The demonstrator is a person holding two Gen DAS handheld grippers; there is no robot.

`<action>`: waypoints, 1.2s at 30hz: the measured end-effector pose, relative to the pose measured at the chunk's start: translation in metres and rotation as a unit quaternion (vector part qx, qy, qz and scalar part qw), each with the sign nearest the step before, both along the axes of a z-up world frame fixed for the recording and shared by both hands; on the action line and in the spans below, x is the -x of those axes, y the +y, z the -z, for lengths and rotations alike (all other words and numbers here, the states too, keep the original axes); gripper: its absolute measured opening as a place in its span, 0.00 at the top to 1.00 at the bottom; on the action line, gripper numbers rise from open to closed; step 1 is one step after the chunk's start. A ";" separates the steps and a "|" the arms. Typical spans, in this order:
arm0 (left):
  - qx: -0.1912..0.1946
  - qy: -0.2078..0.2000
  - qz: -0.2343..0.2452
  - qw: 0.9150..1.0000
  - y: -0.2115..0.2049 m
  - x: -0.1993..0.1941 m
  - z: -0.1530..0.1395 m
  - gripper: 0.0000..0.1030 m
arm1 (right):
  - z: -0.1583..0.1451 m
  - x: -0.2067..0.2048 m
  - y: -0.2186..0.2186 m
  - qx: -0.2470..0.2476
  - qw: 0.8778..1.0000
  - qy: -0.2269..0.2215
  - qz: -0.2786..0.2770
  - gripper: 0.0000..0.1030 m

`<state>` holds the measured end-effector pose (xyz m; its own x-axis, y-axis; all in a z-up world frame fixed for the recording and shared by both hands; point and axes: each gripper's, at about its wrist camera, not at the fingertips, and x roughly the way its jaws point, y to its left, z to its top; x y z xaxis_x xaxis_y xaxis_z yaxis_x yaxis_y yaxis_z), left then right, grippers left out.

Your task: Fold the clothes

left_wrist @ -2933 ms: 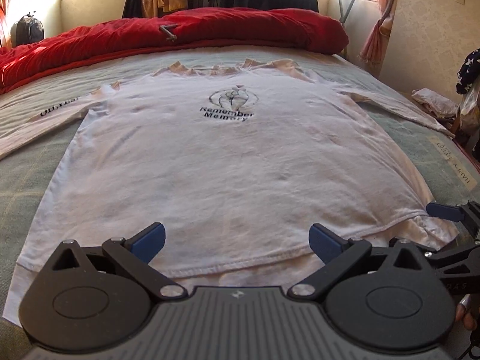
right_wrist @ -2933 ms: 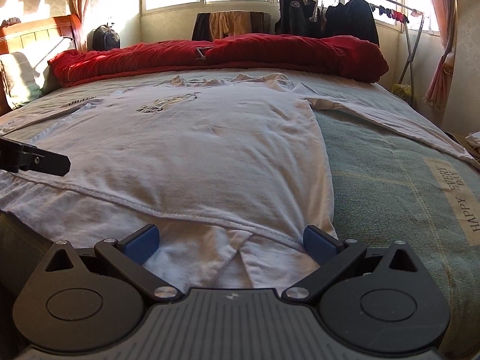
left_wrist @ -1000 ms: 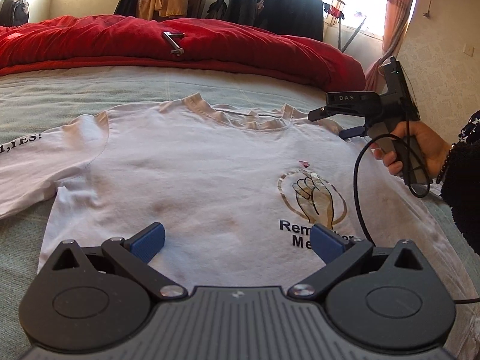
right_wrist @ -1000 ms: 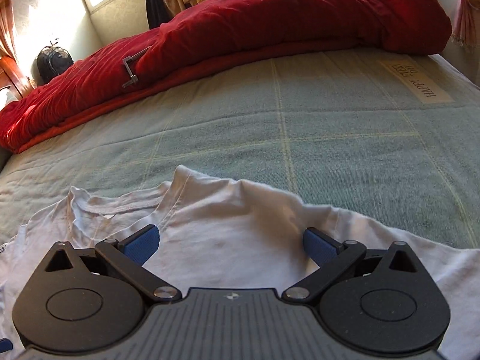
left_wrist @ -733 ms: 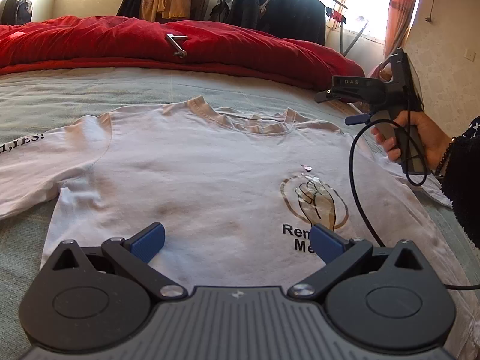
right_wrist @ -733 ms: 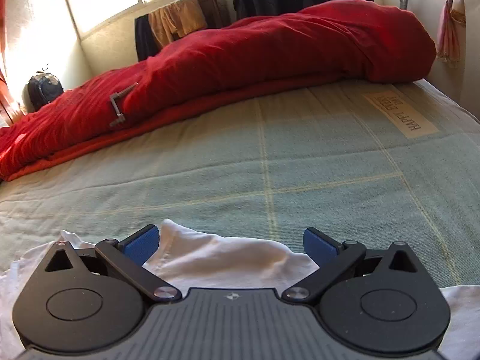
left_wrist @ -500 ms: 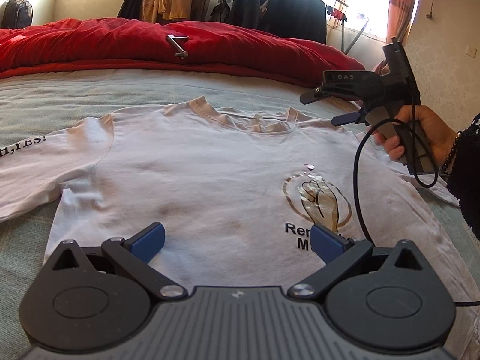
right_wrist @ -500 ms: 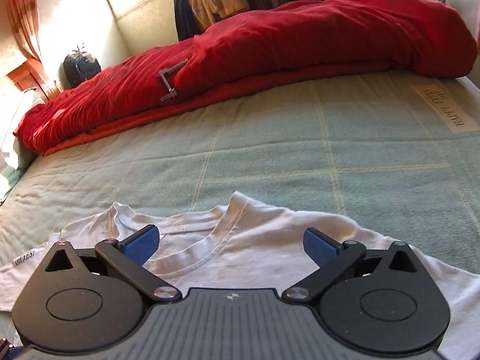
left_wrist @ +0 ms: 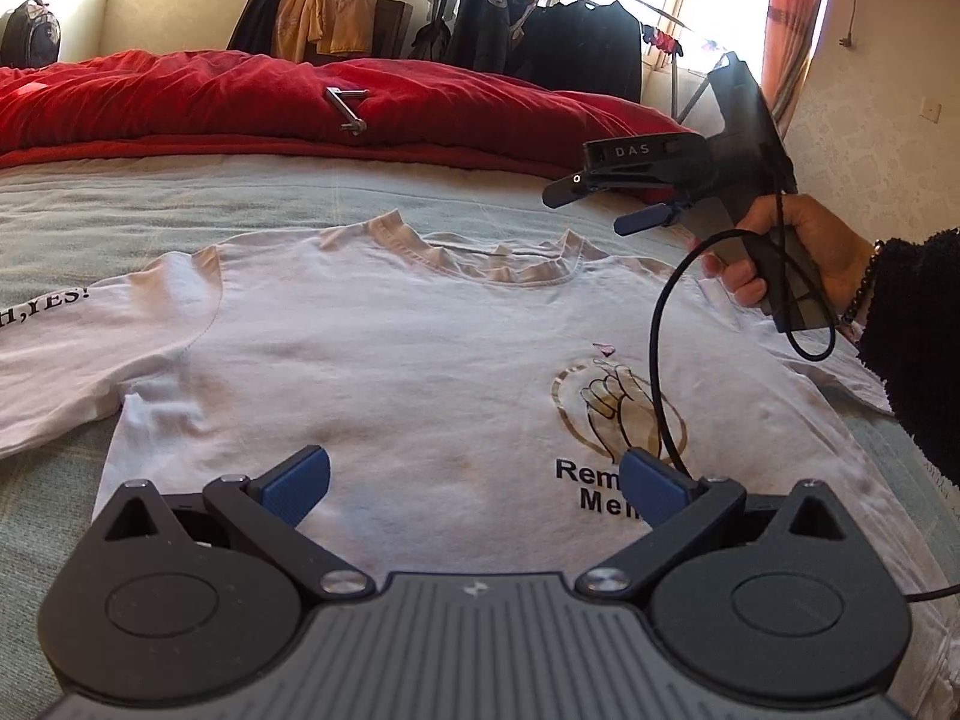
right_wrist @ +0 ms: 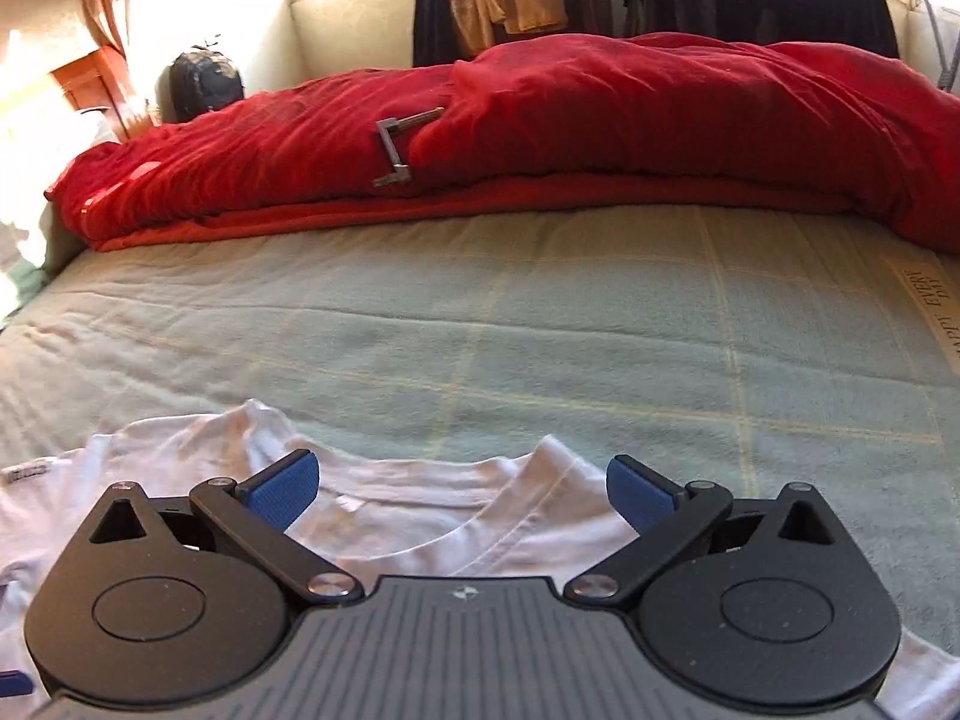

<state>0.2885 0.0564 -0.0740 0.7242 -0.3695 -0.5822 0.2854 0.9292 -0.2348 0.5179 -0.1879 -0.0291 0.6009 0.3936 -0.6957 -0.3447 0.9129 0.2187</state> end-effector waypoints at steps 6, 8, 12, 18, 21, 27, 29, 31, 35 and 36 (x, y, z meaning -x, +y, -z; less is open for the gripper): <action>-0.016 0.010 -0.003 1.000 -0.003 -0.003 0.003 0.01 | 0.024 0.010 0.015 0.013 0.998 0.054 -0.035 0.00; -0.015 0.011 -0.002 1.000 -0.003 -0.003 0.004 0.01 | 0.036 0.005 0.017 0.025 0.998 0.050 -0.015 0.00; -0.016 0.011 -0.001 1.000 -0.003 -0.002 0.004 0.01 | 0.035 -0.003 0.016 0.027 0.998 0.017 0.045 0.00; -0.011 0.008 0.002 1.000 -0.003 0.001 0.001 0.01 | 0.017 0.027 -0.007 -0.010 0.997 0.016 0.075 0.00; -0.014 0.004 0.005 1.000 -0.005 0.003 -0.003 0.01 | 0.014 0.055 -0.020 -0.012 0.997 0.030 0.073 0.00; -0.030 -0.035 0.030 0.998 -0.017 0.023 -0.025 0.01 | 0.008 0.119 -0.042 -0.006 0.996 0.047 0.079 0.00; -0.032 -0.044 0.037 0.998 -0.022 0.028 -0.032 0.01 | 0.001 0.141 -0.048 -0.003 0.996 0.048 0.075 0.00; -0.036 -0.043 0.036 0.998 -0.026 0.033 -0.038 0.01 | -0.005 0.159 -0.052 0.004 0.996 0.044 0.074 0.00; -0.055 -0.046 0.048 0.996 -0.033 0.049 -0.040 0.01 | -0.012 0.188 -0.060 0.003 0.996 0.047 0.075 0.00; -0.056 -0.047 0.052 0.996 -0.033 0.052 -0.040 0.01 | -0.011 0.193 -0.060 0.000 0.996 0.049 0.075 0.00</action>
<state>0.2369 0.0235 -0.0343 0.7390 -0.3820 -0.5549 0.3976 0.9122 -0.0985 0.3253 -0.2483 -0.0179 0.5822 0.3036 -0.7542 -0.1811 0.9528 0.2437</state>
